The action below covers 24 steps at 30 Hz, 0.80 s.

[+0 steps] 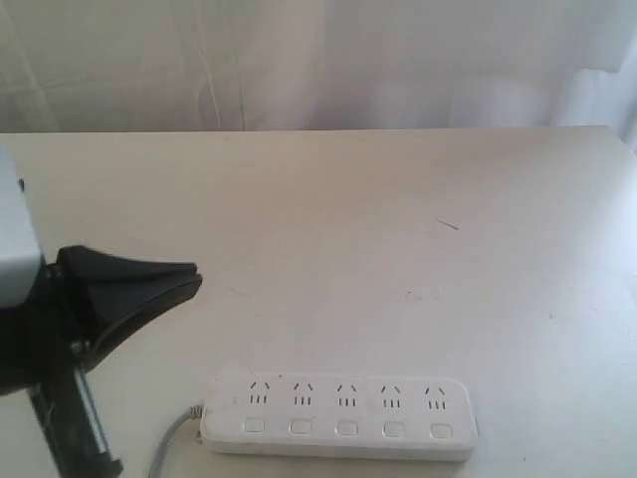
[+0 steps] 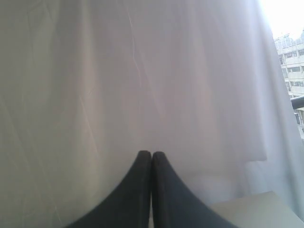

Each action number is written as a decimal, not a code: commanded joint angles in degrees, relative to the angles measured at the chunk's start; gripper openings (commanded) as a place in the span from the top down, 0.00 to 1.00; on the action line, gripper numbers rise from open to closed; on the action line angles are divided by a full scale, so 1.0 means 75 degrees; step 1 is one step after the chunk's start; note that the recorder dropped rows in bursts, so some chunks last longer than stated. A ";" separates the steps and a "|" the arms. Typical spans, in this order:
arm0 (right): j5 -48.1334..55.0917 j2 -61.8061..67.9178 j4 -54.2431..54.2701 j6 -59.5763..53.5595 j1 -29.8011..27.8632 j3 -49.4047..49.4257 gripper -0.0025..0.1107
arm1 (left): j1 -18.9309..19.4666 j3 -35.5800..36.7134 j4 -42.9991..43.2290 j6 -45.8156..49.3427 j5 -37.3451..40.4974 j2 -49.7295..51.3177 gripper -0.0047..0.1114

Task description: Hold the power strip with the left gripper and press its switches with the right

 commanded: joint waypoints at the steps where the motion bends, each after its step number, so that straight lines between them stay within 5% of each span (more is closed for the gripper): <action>1: 0.0059 -0.0029 -0.0039 -0.0099 -0.0045 -0.0009 0.98 | -0.0060 0.0716 -0.0295 -0.0096 -0.0342 -0.0477 0.96; 10: -0.0311 0.0014 0.0017 -0.0099 -0.0045 0.0059 0.98 | -0.0060 0.1565 -0.0661 -0.0451 -0.1486 -0.0474 0.96; 17: -0.4193 -0.0684 0.2294 -0.0069 -0.0045 0.0636 0.98 | -0.0060 0.1841 -0.0630 -0.0524 -0.1846 -0.0474 0.96; 24: -0.6682 -0.1285 0.2271 -0.0069 -0.0028 0.0809 0.98 | -0.0060 0.1841 -0.0241 -0.0735 -0.2002 -0.0474 0.96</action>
